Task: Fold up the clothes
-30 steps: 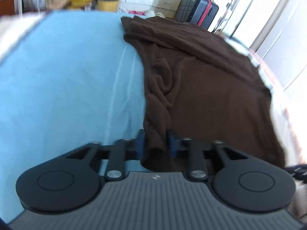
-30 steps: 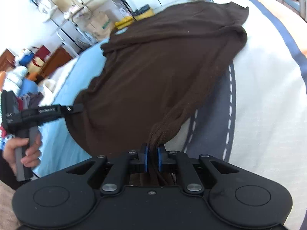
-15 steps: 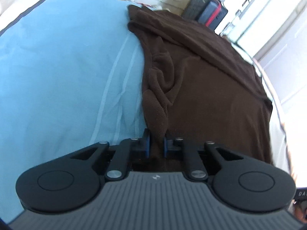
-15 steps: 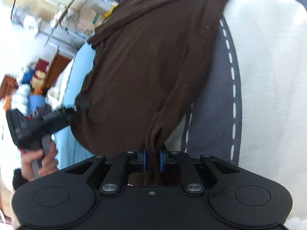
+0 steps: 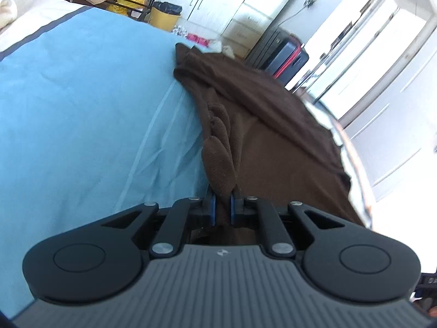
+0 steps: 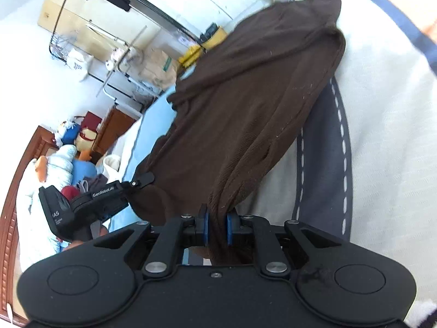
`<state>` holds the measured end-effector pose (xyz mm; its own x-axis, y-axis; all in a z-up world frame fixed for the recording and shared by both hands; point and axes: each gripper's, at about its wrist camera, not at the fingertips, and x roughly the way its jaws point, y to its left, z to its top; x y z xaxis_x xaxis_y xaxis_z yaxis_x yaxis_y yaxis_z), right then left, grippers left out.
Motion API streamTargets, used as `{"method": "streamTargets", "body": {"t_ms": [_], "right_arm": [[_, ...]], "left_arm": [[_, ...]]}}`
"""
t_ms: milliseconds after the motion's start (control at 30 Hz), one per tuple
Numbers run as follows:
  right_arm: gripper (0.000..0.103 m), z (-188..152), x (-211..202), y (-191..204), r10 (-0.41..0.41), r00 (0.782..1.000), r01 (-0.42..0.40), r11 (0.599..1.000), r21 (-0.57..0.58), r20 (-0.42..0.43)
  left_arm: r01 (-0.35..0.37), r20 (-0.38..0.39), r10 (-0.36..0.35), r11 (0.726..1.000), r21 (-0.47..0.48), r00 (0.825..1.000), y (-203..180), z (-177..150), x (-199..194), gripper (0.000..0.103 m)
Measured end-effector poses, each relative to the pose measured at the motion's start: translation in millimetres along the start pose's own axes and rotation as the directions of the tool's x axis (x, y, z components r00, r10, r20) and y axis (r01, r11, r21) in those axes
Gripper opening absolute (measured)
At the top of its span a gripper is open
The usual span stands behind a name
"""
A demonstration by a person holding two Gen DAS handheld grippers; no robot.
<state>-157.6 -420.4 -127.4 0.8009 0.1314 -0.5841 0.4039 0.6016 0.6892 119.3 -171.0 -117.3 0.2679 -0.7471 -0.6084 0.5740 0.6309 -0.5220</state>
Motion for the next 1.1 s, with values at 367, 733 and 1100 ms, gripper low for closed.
{"method": "streamTargets", "body": {"t_ms": [367,733,1100], "right_arm": [[0.015,0.4,-51.9,24.3,0.050,0.998,-0.048,0.997,-0.067,0.034],[0.015,-29.0,-100.6,38.7,0.069,0.997,-0.071,0.995,-0.066,-0.024],[0.015,-58.2,-177.9,68.0,0.146,0.989,-0.148,0.985,-0.092,-0.035]], "left_arm": [[0.081,0.067,-0.076,0.993,-0.080,0.995,-4.5,-21.0,-45.8,0.008],[0.175,0.124,-0.154,0.966,-0.188,0.980,-7.1,-53.9,-122.0,0.007],[0.128,0.119,-0.118,0.988,-0.084,0.986,-36.8,-65.4,-208.7,0.007]]}}
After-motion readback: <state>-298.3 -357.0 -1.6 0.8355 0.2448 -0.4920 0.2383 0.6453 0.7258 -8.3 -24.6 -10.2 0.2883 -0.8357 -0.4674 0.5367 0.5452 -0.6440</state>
